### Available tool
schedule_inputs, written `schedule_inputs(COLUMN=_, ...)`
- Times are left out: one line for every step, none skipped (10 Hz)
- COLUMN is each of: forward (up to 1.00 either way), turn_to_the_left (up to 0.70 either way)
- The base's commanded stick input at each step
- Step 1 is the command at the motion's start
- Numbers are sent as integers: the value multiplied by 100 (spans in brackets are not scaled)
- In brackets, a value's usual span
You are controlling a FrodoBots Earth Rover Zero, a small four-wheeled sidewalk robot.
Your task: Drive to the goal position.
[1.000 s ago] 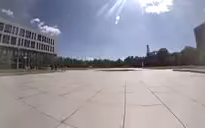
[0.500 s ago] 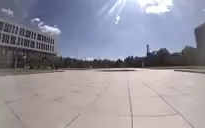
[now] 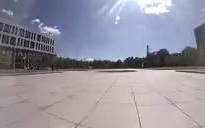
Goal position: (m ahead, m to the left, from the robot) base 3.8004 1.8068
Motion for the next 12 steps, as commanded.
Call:
schedule_inputs(forward=6, turn_to_the_left=1)
schedule_inputs(forward=6, turn_to_the_left=1)
schedule_inputs(forward=6, turn_to_the_left=1)
schedule_inputs(forward=6, turn_to_the_left=1)
schedule_inputs(forward=6, turn_to_the_left=1)
schedule_inputs(forward=6, turn_to_the_left=1)
schedule_inputs(forward=6, turn_to_the_left=1)
schedule_inputs(forward=6, turn_to_the_left=1)
schedule_inputs(forward=6, turn_to_the_left=1)
schedule_inputs(forward=6, turn_to_the_left=1)
schedule_inputs(forward=6, turn_to_the_left=1)
schedule_inputs(forward=6, turn_to_the_left=1)
